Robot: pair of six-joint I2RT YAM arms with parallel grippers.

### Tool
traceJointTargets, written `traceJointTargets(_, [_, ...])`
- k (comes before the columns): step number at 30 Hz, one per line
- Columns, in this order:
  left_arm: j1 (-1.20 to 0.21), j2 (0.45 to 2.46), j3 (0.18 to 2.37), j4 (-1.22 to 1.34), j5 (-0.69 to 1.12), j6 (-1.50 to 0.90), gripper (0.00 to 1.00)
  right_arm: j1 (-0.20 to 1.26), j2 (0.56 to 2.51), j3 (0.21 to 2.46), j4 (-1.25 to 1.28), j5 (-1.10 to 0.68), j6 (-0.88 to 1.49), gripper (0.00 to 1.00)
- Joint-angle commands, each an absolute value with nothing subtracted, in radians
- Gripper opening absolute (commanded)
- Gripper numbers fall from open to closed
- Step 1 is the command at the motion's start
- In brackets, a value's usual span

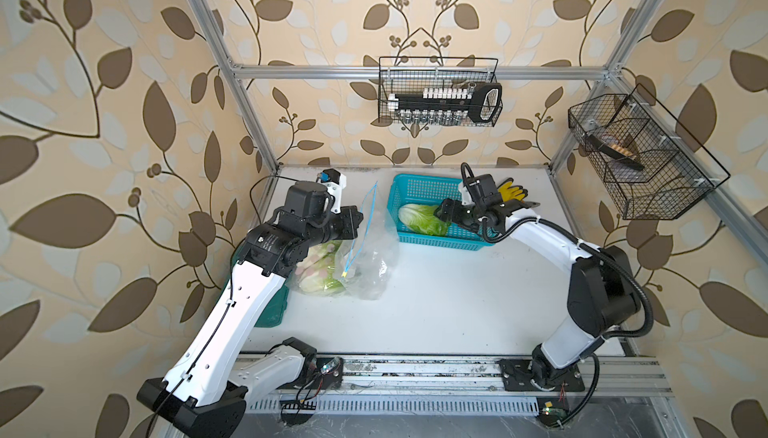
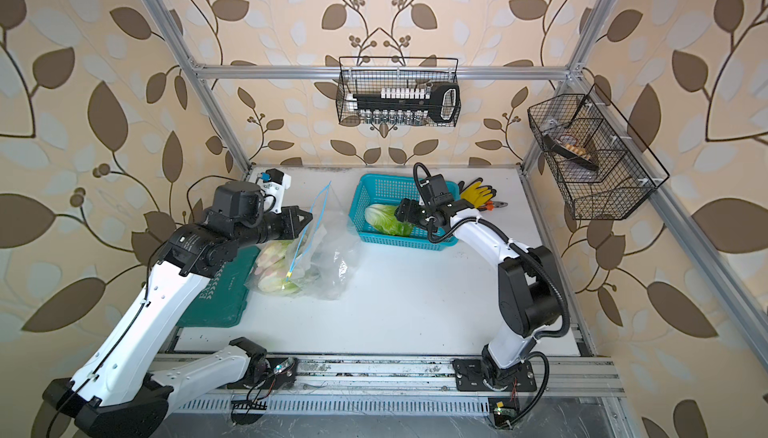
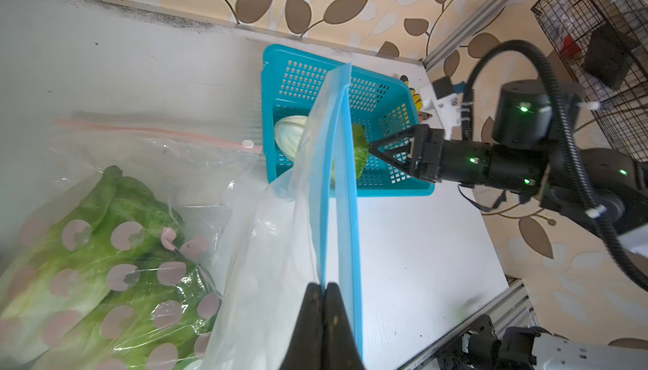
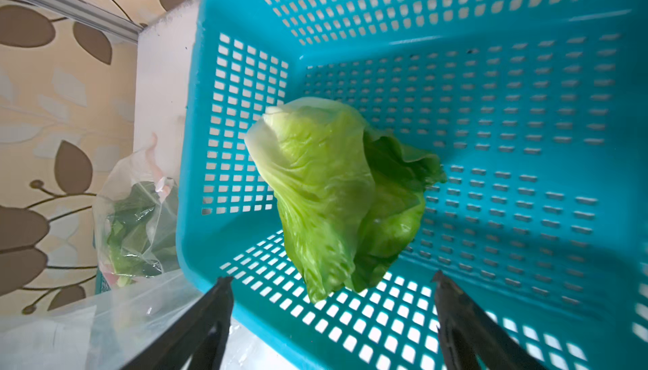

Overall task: Put the chinese cabbages into a zipper bag and zip it
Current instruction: Pick up the Chinese cabbage from the basket.

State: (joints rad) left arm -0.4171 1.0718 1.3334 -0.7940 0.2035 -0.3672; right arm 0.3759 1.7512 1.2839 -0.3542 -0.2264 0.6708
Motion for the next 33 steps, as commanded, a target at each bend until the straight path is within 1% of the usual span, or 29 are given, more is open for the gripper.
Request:
traceJointTargets(1, [-0.471,1.082,1.358,-0.754,0.198,-0.379,0.0,0.382,1.863,1.327,-0.279,-0.328,0.761,0.84])
traceJointTargets(4, [-0.497,1.096,1.355,-0.728,0.222,-0.408,0.0,0.389,1.929,1.324,-0.17,-0.382,0.812,0.8])
traceJointTargets(6, [-0.518,1.109,1.361,-0.706,0.23,-0.425,0.0,0.391,1.953,1.322,-0.105,-0.391,0.822,0.75])
traceJointTargets(7, [-0.533,1.121,1.369,-0.698,0.234,-0.431,0.0,0.388,1.962,1.316,-0.061,-0.398,0.831,0.69])
traceJointTargets(11, [-0.626,1.183,1.415,-0.693,0.205,-0.427,0.0,0.357,1.959,1.273,0.105,-0.459,0.864,0.31])
traceJointTargets(13, [-0.674,1.211,1.408,-0.668,0.193,-0.427,0.0,0.333,1.911,1.232,0.165,-0.486,0.896,0.21])
traceJointTargets(14, [-0.698,1.228,1.397,-0.65,0.193,-0.434,0.0,0.32,1.871,1.217,0.165,-0.489,0.886,0.18])
traceJointTargets(16, [-0.743,1.269,1.381,-0.604,0.195,-0.451,0.0,0.298,1.781,1.197,0.115,-0.483,0.845,0.15])
traceJointTargets(18, [-0.791,1.32,1.37,-0.544,0.197,-0.47,0.0,0.28,1.68,1.197,-0.004,-0.451,0.782,0.14])
traceJointTargets(23, [-0.881,1.502,1.377,-0.402,0.225,-0.498,0.0,0.198,1.437,1.214,-0.347,-0.256,0.641,0.13])
traceJointTargets(27, [-0.899,1.599,1.332,-0.288,0.278,-0.557,0.0,0.142,1.3,1.217,-0.481,-0.159,0.576,0.11])
traceJointTargets(30, [-0.897,1.677,1.285,-0.216,0.322,-0.586,0.0,0.143,1.223,1.241,-0.536,-0.164,0.54,0.11])
traceJointTargets(33, [-0.861,1.708,1.269,-0.216,0.325,-0.569,0.0,0.145,1.168,1.258,-0.587,-0.281,0.539,0.11])
